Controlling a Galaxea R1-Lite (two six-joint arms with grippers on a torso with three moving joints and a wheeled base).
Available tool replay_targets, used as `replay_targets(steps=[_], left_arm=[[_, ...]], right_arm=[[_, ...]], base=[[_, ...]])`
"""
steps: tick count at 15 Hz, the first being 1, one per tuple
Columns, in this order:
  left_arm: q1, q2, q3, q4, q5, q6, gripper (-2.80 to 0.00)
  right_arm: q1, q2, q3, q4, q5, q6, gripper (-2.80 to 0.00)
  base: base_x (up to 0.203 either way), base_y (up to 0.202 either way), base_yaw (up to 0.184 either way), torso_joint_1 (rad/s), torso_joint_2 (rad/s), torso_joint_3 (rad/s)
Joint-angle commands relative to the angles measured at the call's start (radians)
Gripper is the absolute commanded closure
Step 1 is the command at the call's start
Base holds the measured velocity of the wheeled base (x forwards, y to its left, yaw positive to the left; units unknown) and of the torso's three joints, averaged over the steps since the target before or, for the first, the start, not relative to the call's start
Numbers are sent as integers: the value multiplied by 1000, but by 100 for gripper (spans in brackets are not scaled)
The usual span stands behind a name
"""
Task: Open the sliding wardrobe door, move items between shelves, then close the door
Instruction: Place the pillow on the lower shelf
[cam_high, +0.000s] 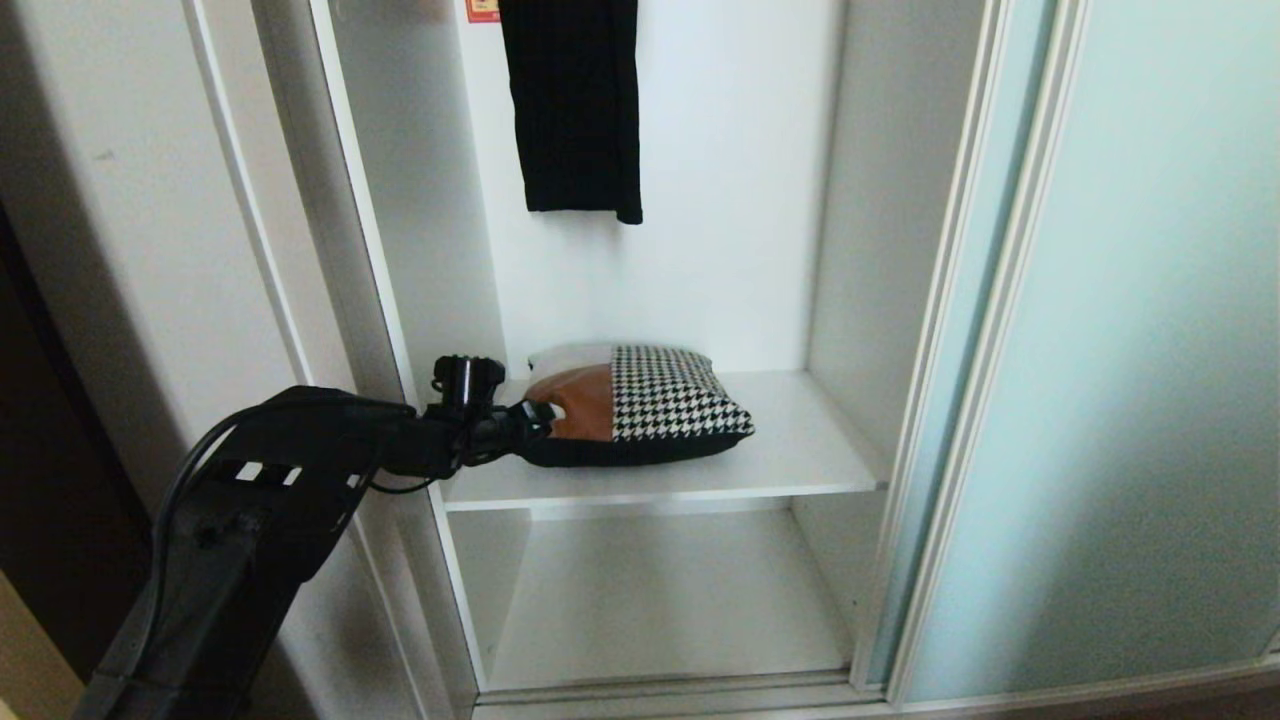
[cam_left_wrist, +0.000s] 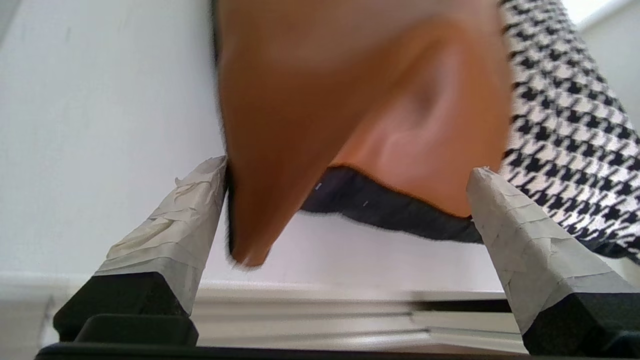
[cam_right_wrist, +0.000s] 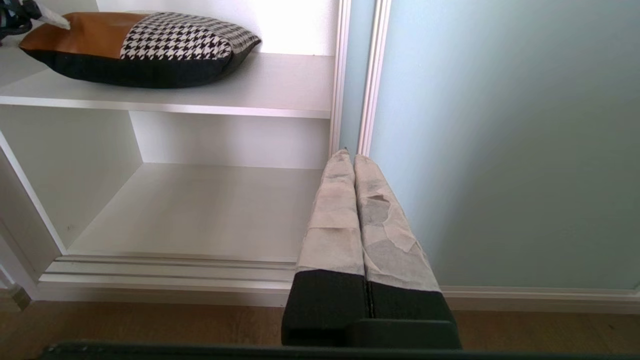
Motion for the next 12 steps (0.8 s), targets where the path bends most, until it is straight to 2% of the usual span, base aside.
replay_targets(steps=[1,4,10,11,12], left_arm=[[-3,18,0,-43,0,41,-280],[-4,31,0,-64,-3,100,-280],[-7,39,-5,-65,-3,99,-280],[-7,37,-5,-66,-5,98,0],[-7,30,-5,-65,-5,95,0]], right_arm=[[0,0,0,0,0,-1,0],[0,0,0,0,0,-1,0],[0,0,0,0,0,-1,0],[0,0,0,0,0,-1,0],[0,0,0,0,0,-1,0]], base=[[0,0,0,0,0,0],[0,0,0,0,0,0],[0,0,0,0,0,0],[0,0,0,0,0,0],[0,0,0,0,0,0]])
